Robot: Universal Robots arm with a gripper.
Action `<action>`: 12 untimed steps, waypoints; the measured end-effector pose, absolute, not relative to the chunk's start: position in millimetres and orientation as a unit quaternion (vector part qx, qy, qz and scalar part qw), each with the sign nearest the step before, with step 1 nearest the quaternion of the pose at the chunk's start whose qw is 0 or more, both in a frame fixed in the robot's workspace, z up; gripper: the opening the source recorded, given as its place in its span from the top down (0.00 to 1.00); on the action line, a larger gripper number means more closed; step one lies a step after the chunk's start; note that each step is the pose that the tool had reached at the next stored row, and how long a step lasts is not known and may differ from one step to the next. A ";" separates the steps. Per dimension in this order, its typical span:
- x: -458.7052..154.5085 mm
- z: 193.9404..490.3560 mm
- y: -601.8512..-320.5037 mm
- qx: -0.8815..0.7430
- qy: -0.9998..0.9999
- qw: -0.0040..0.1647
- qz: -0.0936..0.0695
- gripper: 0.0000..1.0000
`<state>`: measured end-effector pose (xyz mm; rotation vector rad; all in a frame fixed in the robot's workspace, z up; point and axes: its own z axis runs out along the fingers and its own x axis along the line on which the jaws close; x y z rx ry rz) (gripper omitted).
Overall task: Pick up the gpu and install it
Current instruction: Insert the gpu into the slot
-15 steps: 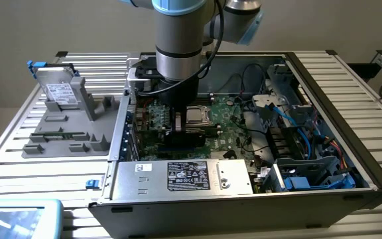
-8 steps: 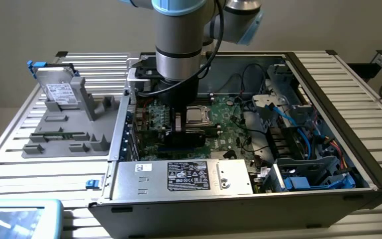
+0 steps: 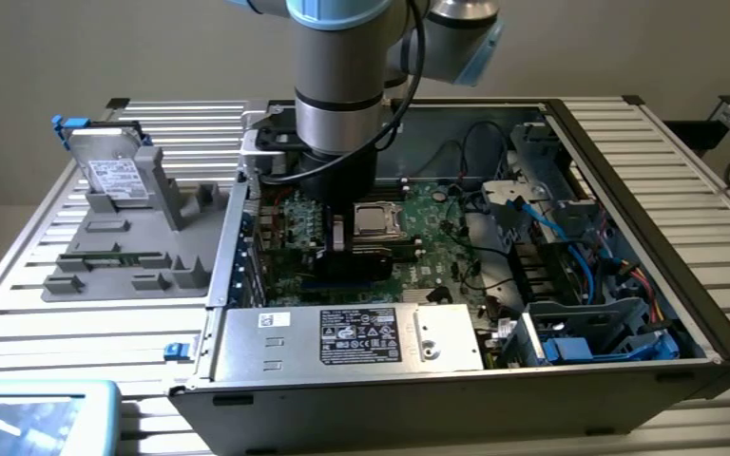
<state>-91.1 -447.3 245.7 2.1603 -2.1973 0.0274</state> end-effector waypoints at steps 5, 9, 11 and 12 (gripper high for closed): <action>-91.2 245.6 -447.4 0.701 -0.713 0.030 0.009 0.72; -91.0 245.4 -448.5 0.701 -0.713 0.029 0.008 0.72; -90.9 245.4 -448.5 0.701 -0.713 0.029 0.008 0.72; -90.8 245.4 -448.6 0.701 -0.713 0.029 0.008 0.72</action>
